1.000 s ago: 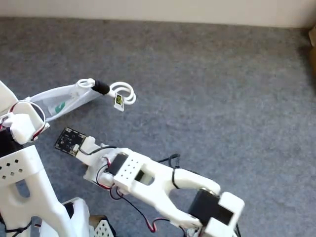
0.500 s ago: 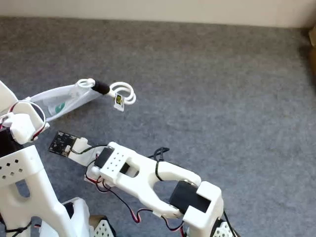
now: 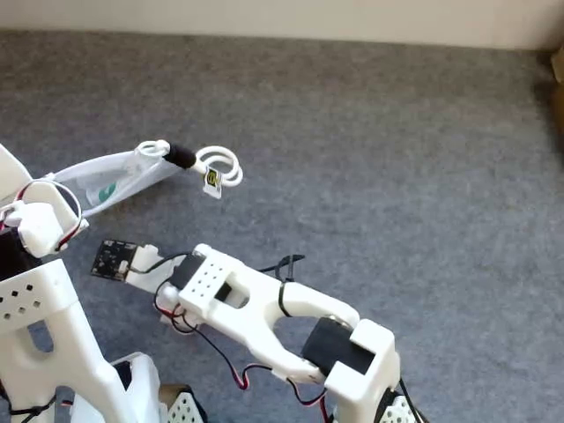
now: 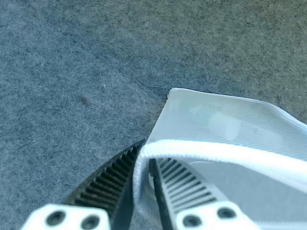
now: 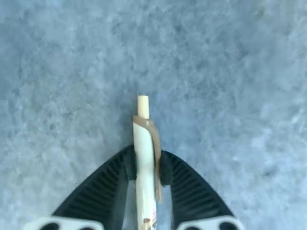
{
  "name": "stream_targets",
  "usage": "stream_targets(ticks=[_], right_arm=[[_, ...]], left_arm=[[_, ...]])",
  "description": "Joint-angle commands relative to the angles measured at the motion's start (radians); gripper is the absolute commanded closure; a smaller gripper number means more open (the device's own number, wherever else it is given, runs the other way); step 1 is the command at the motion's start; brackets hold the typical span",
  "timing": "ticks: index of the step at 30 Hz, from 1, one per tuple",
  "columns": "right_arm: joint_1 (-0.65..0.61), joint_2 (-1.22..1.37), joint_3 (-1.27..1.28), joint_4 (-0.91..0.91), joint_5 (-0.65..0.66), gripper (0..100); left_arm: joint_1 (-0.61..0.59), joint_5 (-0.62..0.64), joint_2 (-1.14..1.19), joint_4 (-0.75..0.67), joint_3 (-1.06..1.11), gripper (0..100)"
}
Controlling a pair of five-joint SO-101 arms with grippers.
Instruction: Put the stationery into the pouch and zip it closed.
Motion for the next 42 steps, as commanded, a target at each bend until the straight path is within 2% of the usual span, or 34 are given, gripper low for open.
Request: stream_targets(ticks=[1, 6, 9, 14, 19, 28, 34, 42], right_arm=[[0.061, -0.012, -0.013, 0.07, 0.017, 98.4], [0.082, -0.01, -0.013, 0.142, 0.11, 98.1], [0.077, -0.01, -0.013, 0.176, 0.091, 97.9], [0.077, -0.01, -0.015, 0.214, 0.074, 90.2], [0.077, -0.004, -0.01, 0.214, 0.077, 90.1], [0.054, -0.002, -0.007, 0.209, 0.078, 98.3], [0.056, -0.028, -0.012, 0.257, 0.078, 98.7], [0.058, -0.216, 0.027, 0.312, 0.078, 98.7]], left_arm=[[-0.018, 0.009, -0.002, -0.012, 0.005, 99], [-0.018, 0.009, -0.002, -0.012, 0.005, 99], [-0.018, 0.009, -0.002, -0.012, 0.005, 99], [-0.018, 0.009, -0.002, -0.012, 0.005, 99], [-0.018, 0.009, -0.002, -0.012, 0.005, 99], [-0.015, 0.009, -0.002, -0.012, 0.005, 99], [-0.016, 0.009, -0.002, -0.012, 0.005, 99], [-0.013, 0.009, -0.002, -0.012, 0.005, 99]])
